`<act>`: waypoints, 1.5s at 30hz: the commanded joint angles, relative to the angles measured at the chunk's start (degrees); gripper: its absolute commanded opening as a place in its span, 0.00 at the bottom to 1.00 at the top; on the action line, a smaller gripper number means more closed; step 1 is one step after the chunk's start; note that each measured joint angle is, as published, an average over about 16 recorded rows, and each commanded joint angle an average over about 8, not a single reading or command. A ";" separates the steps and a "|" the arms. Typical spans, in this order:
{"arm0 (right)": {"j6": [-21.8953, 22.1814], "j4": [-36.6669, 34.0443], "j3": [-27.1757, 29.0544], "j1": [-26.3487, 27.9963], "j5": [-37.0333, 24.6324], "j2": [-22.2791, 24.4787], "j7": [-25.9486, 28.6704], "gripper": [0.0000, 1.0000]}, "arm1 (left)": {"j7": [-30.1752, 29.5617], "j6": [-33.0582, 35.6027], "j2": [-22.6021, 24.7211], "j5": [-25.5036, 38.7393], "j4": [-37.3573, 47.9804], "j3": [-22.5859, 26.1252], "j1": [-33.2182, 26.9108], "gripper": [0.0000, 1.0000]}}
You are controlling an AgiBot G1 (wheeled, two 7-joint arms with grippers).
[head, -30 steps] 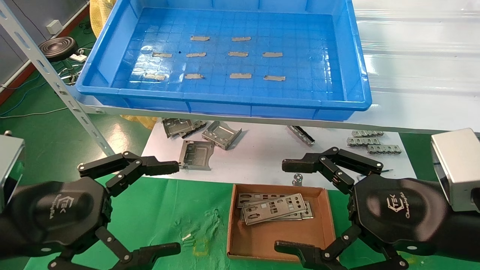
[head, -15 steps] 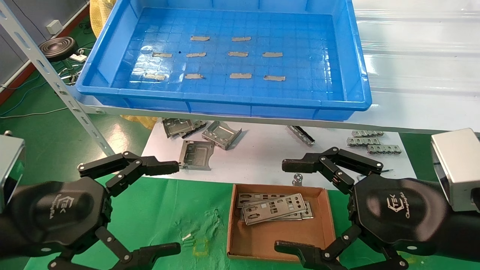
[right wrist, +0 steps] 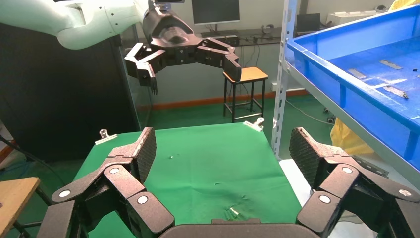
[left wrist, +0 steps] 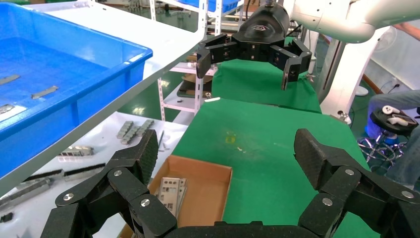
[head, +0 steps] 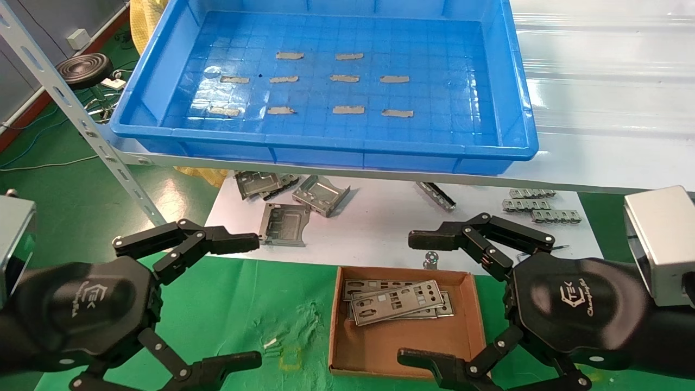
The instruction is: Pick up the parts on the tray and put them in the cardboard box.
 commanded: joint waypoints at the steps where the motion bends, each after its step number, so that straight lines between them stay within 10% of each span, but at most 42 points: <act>1: 0.00 0.00 0.00 0.00 0.00 0.00 0.00 1.00 | 0.00 0.00 0.00 0.00 0.00 0.00 0.00 1.00; 45: 0.00 0.00 0.00 0.00 0.00 0.00 0.00 1.00 | 0.00 0.00 0.00 0.00 0.00 0.00 0.00 1.00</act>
